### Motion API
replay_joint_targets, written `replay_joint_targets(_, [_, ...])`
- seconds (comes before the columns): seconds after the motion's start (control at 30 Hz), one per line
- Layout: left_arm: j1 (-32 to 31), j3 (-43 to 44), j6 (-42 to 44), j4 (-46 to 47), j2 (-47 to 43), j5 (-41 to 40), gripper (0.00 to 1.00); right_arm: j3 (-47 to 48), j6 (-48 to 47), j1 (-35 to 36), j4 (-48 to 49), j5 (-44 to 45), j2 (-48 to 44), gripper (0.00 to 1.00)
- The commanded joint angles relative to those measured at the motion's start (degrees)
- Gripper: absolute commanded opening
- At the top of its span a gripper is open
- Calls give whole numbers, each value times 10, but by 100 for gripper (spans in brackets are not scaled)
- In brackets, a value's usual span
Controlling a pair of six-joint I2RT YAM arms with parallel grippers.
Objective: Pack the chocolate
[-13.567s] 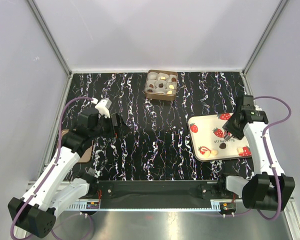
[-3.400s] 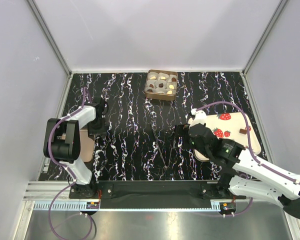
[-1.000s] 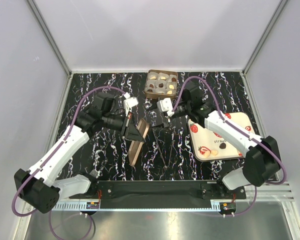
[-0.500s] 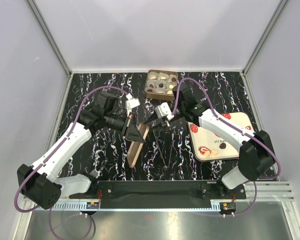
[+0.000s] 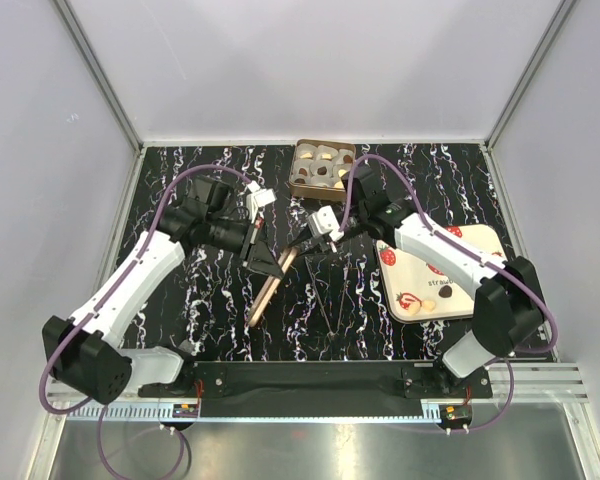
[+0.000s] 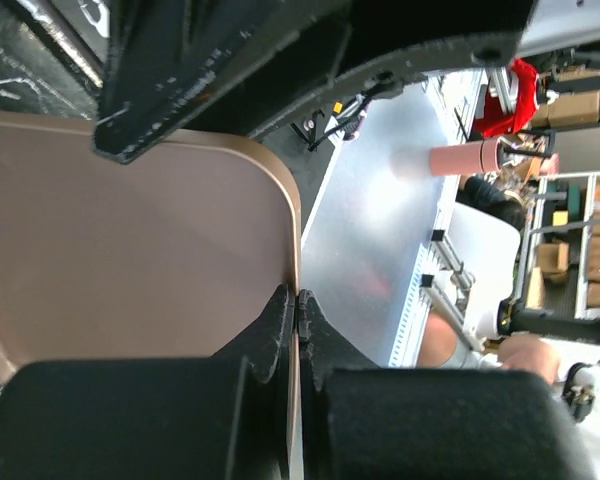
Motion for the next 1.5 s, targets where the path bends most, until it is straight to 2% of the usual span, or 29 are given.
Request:
replay_joint_targets(0.0, [19,42,7,75,25,-63,0,22,-3,21,-50,-60,0,1])
replay_joint_targets(0.1, [19,53,13,68,40,-73,0,34,0,21,-67,-62,12,0])
replay_joint_targets(0.33, [19,65,33,57,62,-185,0,67,-23,22,-127,-87,44,0])
replay_joint_targets(0.5, [19,57,38,70,69,-218,0,81,-45,22,-149,-97,66,6])
replay_joint_targets(0.63, [19,55,41,71,76,-240,0,115,-73,20,-208,-119,87,0])
replay_joint_targets(0.8, [20,47,18,96,73,-286,0,173,-132,9,-301,-160,137,0])
replay_joint_targets(0.9, [27,50,-13,118,65,-313,15,216,-208,8,-392,-169,173,0])
replay_joint_targets(0.93, [33,52,-29,132,62,-321,29,238,-222,5,-431,-182,184,0])
replay_joint_targets(1.0, [41,59,-42,145,56,-340,34,261,-292,-3,-482,-199,219,0])
replay_joint_targets(1.03, [50,69,-51,153,55,-340,36,293,-330,-9,-559,-212,235,0])
replay_joint_targets(1.07, [56,75,-55,156,55,-342,39,314,-423,-14,-610,-219,272,0])
replay_joint_targets(1.1, [62,81,-63,163,56,-343,40,362,-486,-16,-733,-239,295,0])
replay_joint_targets(1.17, [77,99,-70,168,56,-349,46,383,-477,-32,-731,-267,333,0])
replay_joint_targets(1.27, [99,112,-79,179,50,-391,47,384,-493,-43,-730,-286,354,0])
replay_joint_targets(1.37, [129,97,-97,200,32,-435,53,399,-485,-50,-731,-287,370,0])
replay_joint_targets(1.47, [157,66,-109,227,7,-466,54,409,-483,-53,-730,-288,378,0])
